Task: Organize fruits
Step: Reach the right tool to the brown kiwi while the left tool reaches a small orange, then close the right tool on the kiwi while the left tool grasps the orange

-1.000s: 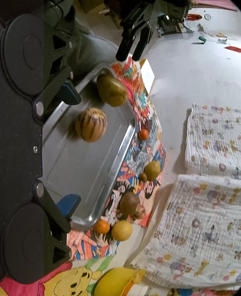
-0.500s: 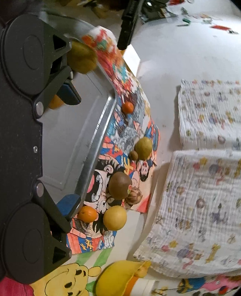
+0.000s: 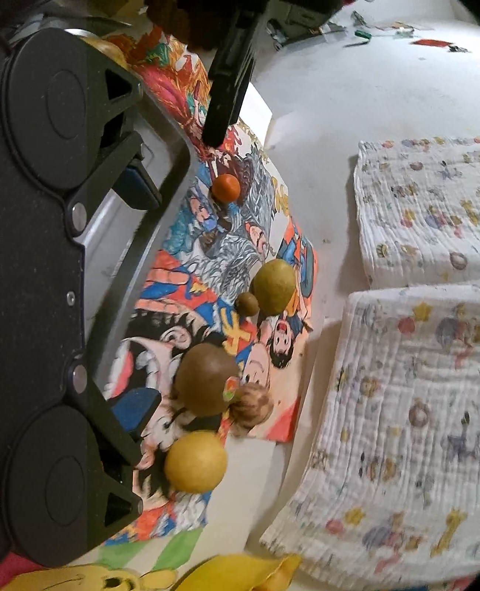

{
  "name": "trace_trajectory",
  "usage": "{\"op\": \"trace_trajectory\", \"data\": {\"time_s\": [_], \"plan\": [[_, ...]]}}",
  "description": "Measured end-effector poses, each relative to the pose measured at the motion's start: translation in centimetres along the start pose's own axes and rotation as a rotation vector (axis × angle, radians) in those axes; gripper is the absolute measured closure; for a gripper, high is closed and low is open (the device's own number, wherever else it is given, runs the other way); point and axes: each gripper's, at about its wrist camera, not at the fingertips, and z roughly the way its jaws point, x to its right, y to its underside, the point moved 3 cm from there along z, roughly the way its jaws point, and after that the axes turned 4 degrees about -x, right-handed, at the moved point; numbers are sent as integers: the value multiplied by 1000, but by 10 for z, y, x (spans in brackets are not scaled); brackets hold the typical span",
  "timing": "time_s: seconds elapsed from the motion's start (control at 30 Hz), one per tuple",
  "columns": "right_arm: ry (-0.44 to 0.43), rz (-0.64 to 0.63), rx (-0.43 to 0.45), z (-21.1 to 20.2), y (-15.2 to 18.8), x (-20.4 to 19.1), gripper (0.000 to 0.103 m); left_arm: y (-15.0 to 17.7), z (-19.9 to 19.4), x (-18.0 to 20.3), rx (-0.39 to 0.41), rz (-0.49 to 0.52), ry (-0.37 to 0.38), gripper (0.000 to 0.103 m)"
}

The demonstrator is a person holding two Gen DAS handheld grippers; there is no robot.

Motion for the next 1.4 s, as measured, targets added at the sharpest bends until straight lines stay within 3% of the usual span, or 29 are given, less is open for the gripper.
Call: {"op": "trace_trajectory", "data": {"time_s": [0.33, 0.73, 1.13, 1.4], "plan": [[92, 68, -61, 47, -27, 25, 1, -20, 44, 5, -49, -8, -25, 1], [113, 98, -107, 82, -35, 38, 1, -26, 62, 19, -57, 32, -29, 4], [128, 123, -136, 100, -35, 46, 4, -25, 62, 26, -19, 73, -118, 34], [147, 114, -113, 105, -38, 45, 9, -27, 66, 33, -17, 99, -121, 53]]}}
